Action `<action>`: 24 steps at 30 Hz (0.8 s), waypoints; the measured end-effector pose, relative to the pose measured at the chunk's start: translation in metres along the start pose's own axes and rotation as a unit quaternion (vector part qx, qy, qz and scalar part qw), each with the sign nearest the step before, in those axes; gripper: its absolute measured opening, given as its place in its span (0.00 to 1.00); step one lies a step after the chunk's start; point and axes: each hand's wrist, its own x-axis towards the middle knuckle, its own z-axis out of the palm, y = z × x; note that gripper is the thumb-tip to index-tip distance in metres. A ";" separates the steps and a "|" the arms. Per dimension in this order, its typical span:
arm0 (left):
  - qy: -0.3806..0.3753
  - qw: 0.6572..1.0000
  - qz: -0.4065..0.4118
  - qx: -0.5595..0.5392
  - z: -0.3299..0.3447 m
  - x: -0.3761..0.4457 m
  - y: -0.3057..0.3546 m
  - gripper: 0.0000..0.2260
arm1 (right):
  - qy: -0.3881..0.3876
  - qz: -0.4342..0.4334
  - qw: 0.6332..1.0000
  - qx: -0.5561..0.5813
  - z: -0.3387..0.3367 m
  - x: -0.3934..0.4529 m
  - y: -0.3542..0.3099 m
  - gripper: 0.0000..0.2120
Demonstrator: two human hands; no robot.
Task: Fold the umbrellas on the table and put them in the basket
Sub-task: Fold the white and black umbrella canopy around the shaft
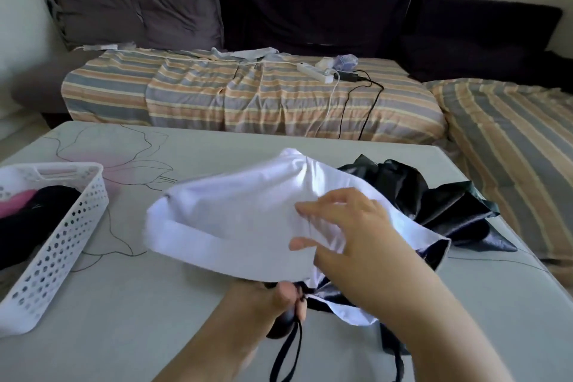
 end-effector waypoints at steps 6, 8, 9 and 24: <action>-0.018 0.997 0.018 0.069 0.007 -0.004 0.018 0.08 | -0.037 0.077 0.996 -0.003 0.026 0.009 -0.003 0.34; 0.019 0.995 -0.002 0.102 0.008 -0.005 0.018 0.14 | -0.064 0.098 0.991 0.062 0.025 0.010 0.000 0.32; 0.050 0.992 -0.027 0.114 0.007 -0.005 0.015 0.16 | -0.074 0.095 0.989 0.080 0.023 0.008 0.001 0.29; -0.037 0.956 -0.162 0.240 0.008 -0.013 -0.003 0.15 | 0.098 0.031 0.994 0.041 0.011 0.034 0.043 0.07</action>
